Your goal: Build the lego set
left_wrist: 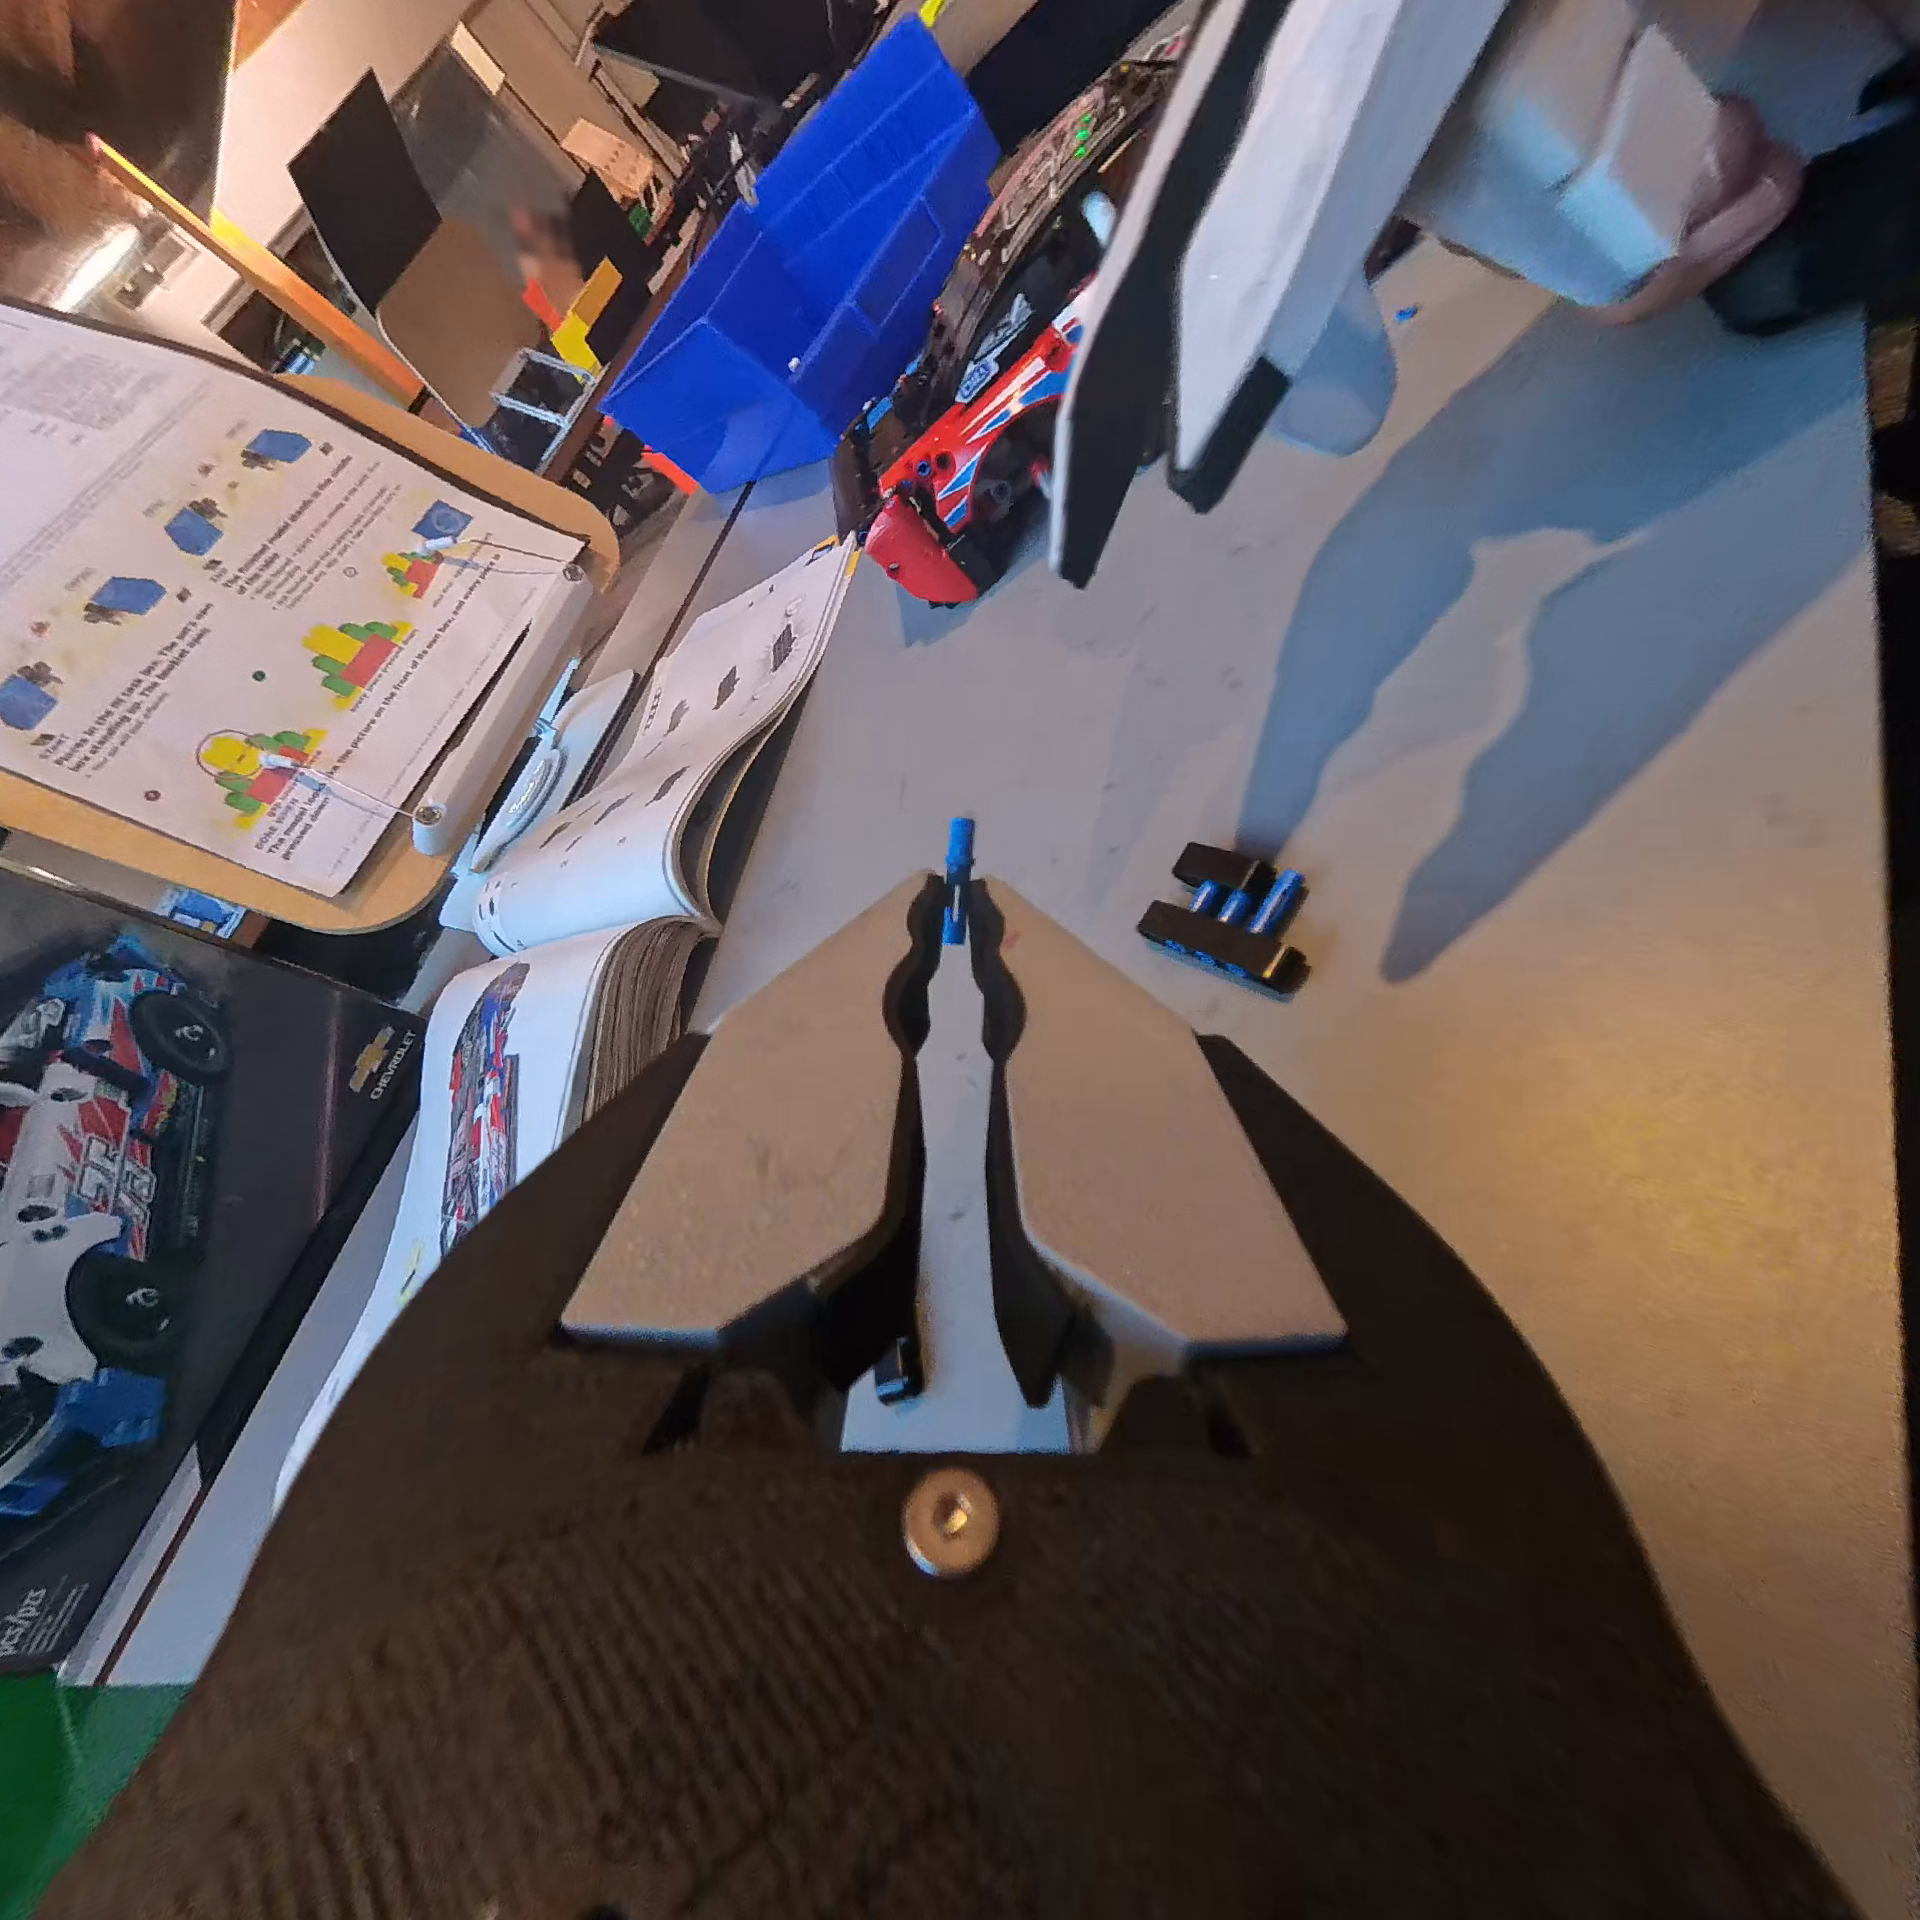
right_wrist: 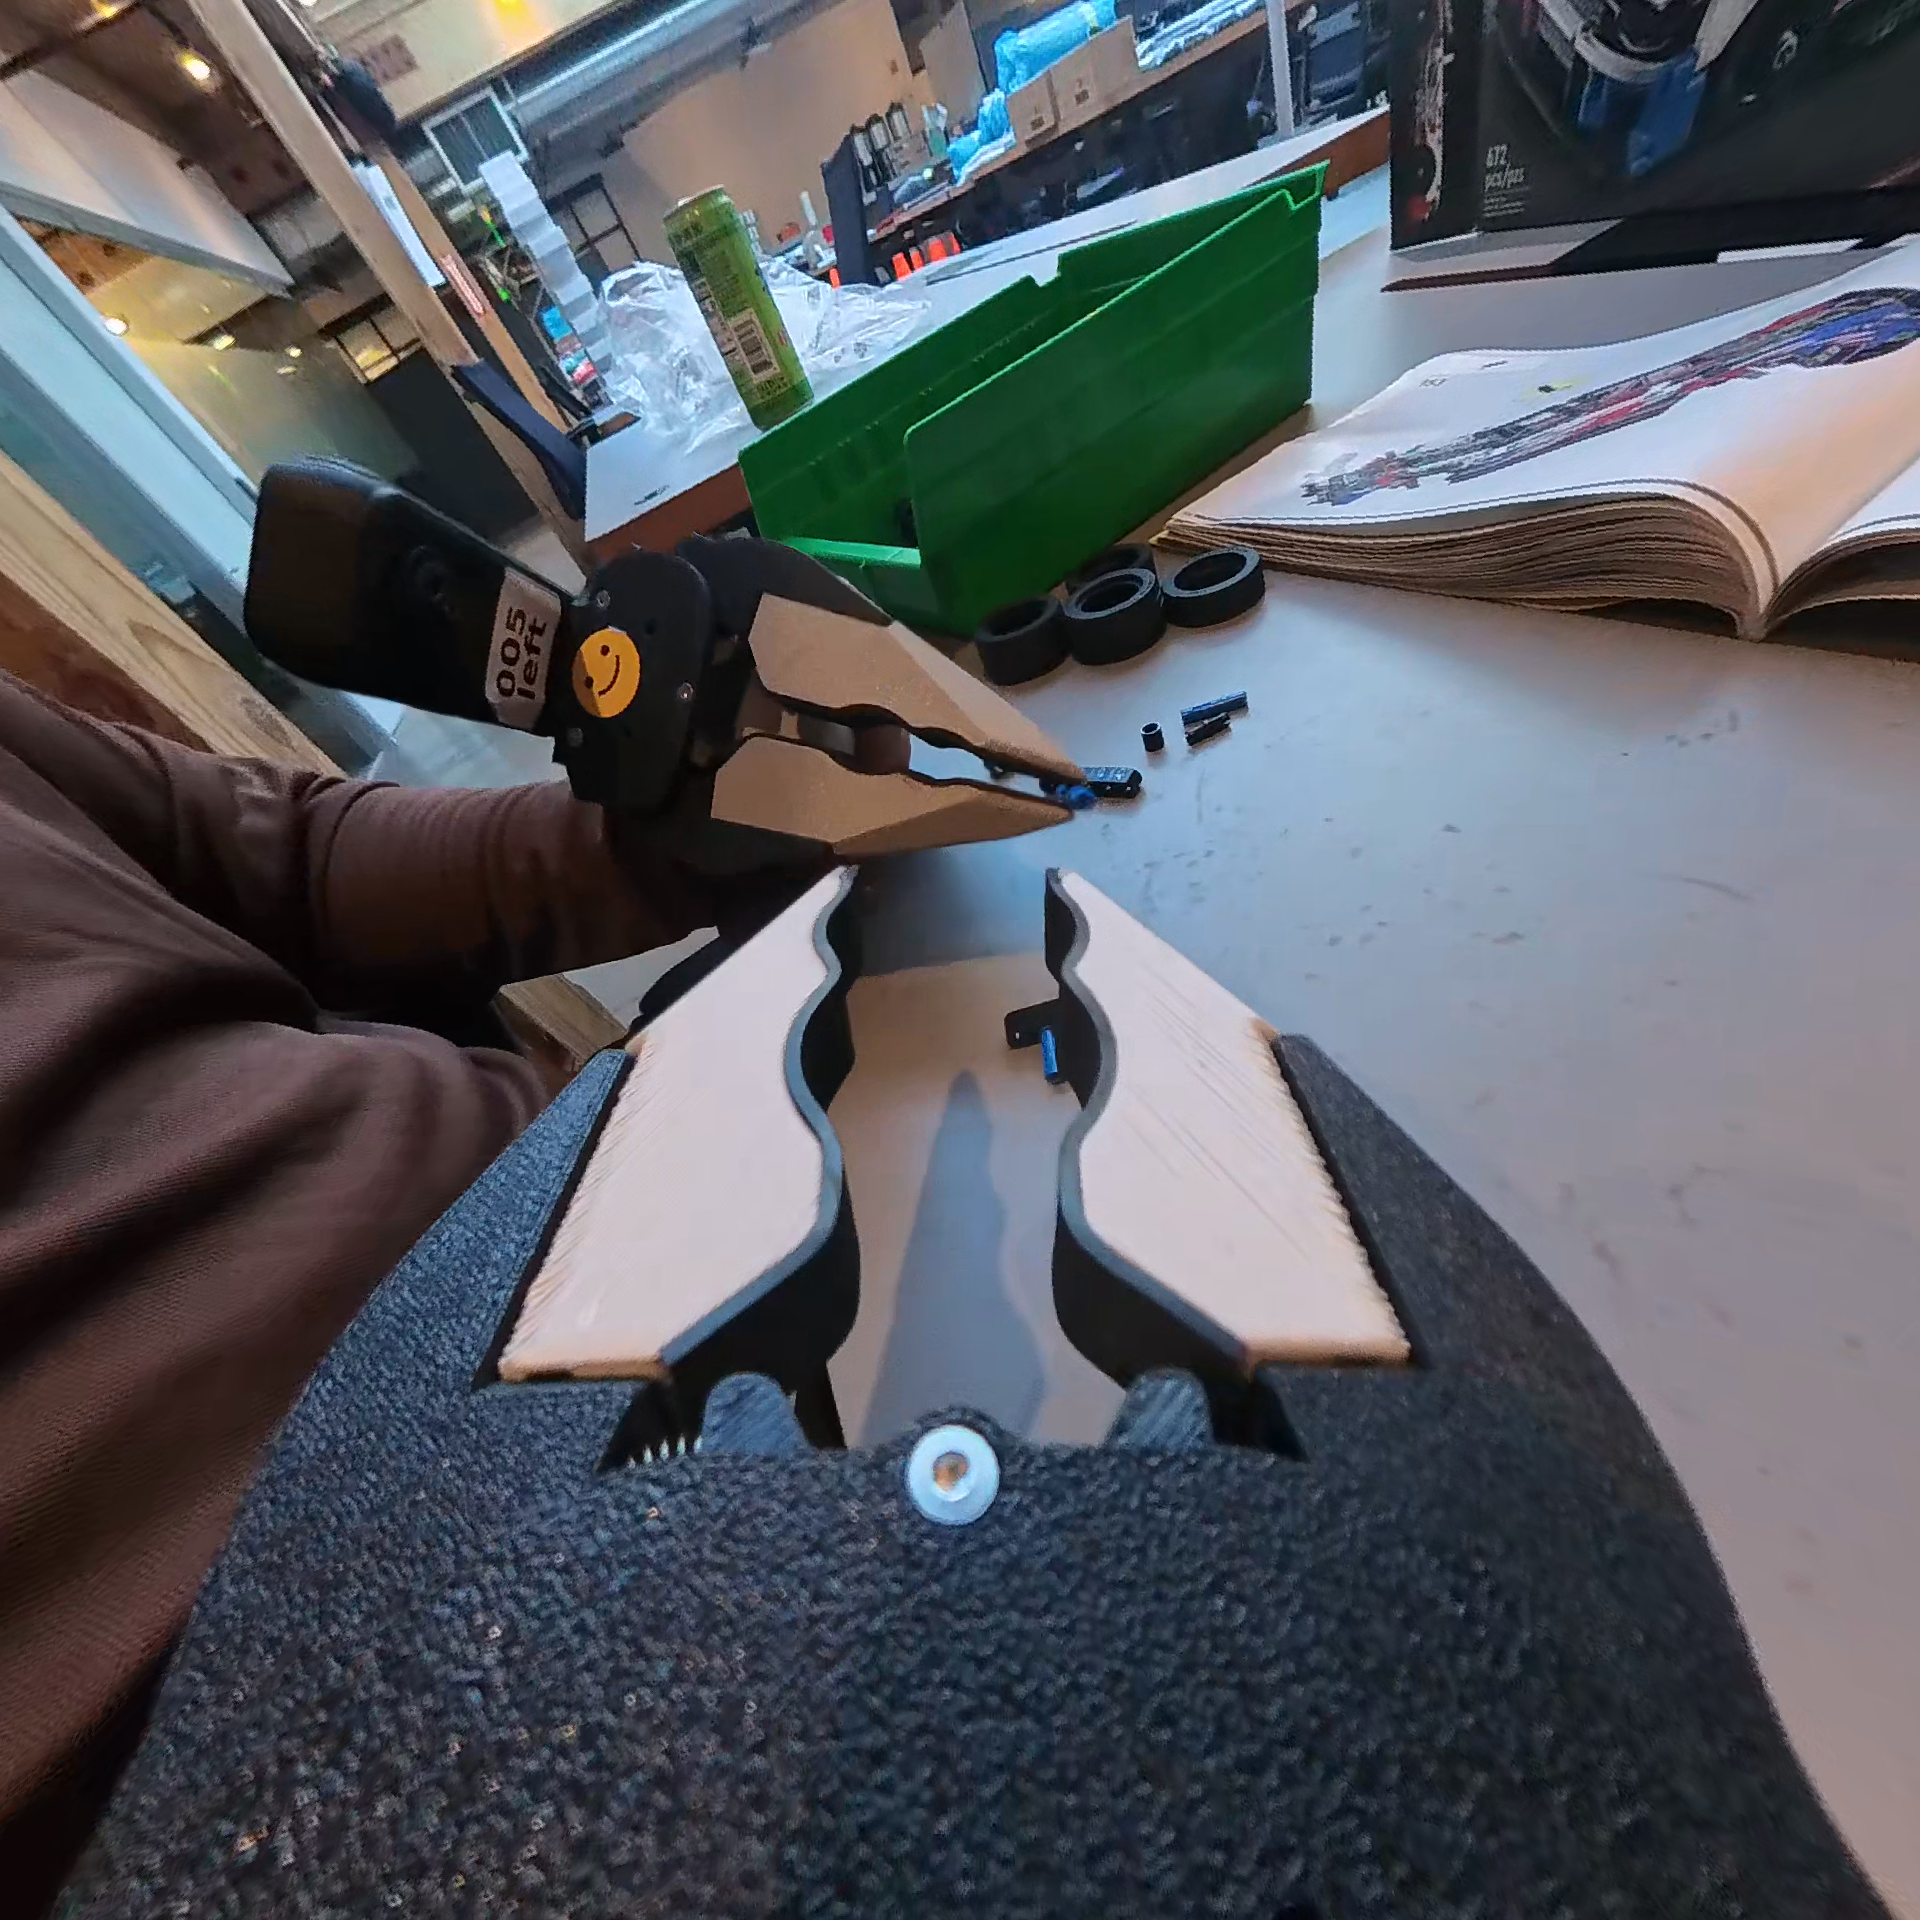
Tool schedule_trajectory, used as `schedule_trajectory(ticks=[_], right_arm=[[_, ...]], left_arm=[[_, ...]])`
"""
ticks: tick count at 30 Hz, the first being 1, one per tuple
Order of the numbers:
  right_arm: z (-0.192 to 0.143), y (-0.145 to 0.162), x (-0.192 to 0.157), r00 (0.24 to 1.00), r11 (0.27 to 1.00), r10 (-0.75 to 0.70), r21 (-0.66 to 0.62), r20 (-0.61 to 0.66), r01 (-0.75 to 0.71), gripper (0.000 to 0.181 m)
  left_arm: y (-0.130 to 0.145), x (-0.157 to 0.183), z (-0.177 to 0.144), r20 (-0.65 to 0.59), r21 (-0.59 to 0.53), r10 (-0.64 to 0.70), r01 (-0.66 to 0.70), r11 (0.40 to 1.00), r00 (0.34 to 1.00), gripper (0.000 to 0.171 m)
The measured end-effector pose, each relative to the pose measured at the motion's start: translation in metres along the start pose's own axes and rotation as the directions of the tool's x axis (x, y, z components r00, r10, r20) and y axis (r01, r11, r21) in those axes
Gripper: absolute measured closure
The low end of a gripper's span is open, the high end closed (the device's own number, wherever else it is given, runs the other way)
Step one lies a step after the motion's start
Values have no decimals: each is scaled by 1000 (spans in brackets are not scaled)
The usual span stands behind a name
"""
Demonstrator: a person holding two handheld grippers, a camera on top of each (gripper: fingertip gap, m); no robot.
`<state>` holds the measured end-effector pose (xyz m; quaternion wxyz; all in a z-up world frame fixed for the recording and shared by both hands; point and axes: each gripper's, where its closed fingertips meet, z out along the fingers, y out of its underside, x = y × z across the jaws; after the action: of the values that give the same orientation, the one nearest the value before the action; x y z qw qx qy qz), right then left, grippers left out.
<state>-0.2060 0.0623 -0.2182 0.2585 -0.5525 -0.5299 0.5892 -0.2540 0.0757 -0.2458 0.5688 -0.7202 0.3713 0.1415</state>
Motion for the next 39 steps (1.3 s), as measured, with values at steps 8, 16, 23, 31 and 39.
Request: schedule_trajectory(ticks=[8,16,23,31,39], right_arm=[[1,-2,7,1000,1000,6,5,-20,-6,146],[0,-3,8,1000,1000,24,9,-16,-24,147],[4,2,8,999,999,31,-29,-10,-31,148],[2,3,9,999,998,50,-24,-16,-50,149],[2,5,11,998,999,38,-35,-50,-40,149]], left_arm=[[0,-13,-6,11,40,-92,91,995,996,170],[-5,-1,-4,-41,51,-54,56,997,998,170],[3,1,1,-58,8,-74,75,997,996,170],[19,7,9,-65,-104,-47,40,994,997,170],[34,-25,3,100,-154,-140,154,976,985,170]])
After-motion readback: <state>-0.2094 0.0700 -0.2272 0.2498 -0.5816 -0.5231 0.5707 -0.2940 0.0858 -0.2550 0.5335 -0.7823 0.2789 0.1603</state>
